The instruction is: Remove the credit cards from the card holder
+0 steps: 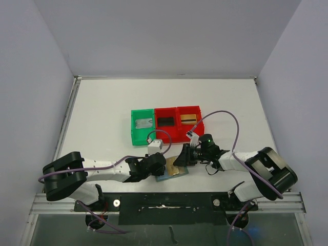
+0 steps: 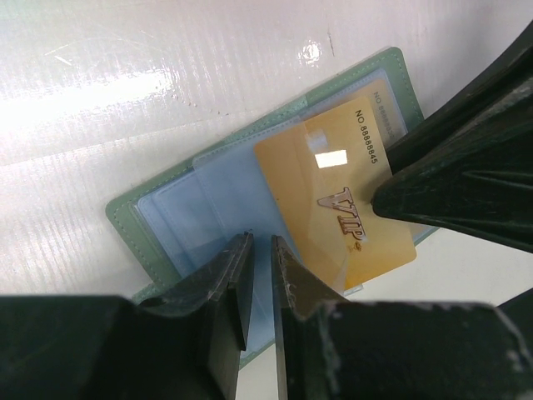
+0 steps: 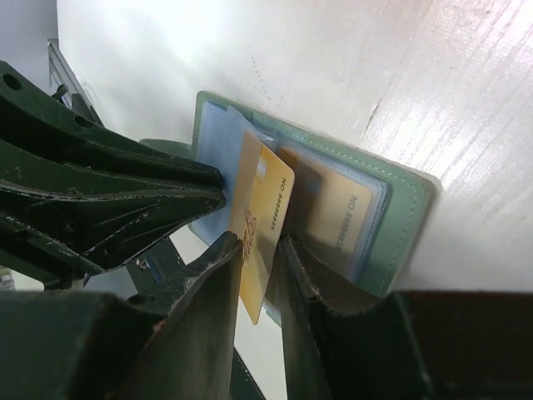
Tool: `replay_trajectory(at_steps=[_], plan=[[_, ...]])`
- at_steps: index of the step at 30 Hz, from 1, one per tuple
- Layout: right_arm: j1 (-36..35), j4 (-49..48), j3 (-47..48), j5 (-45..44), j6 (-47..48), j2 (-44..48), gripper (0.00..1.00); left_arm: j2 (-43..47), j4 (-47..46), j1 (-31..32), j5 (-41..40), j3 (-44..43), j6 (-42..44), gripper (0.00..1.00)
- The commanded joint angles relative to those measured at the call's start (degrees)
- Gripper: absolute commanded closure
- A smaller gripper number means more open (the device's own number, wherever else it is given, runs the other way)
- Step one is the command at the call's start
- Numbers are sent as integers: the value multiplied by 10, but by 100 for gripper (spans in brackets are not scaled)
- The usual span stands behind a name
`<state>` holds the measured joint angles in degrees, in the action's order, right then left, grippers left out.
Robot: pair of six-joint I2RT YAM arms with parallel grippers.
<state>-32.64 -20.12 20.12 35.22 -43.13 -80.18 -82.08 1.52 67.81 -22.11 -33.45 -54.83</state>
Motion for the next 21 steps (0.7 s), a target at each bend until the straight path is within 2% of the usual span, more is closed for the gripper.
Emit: replay_trajectory(at_steps=[1,10,14,19,21], plan=[[0,-76,3,31,-16,-29,76,-6,31,0,3,2,6,85],[2,-84,-3,30,-12,-18,100,-1,35,0,1,6,2,85],[2,-61,-7,14,-1,4,100,7,36,0,-2,8,2,85],[-1,-89,-13,29,-12,-3,79,20,-16,-6,33,28,-4,81],[-1,-91,-9,32,-12,-13,77,21,-29,-7,38,32,-6,81]])
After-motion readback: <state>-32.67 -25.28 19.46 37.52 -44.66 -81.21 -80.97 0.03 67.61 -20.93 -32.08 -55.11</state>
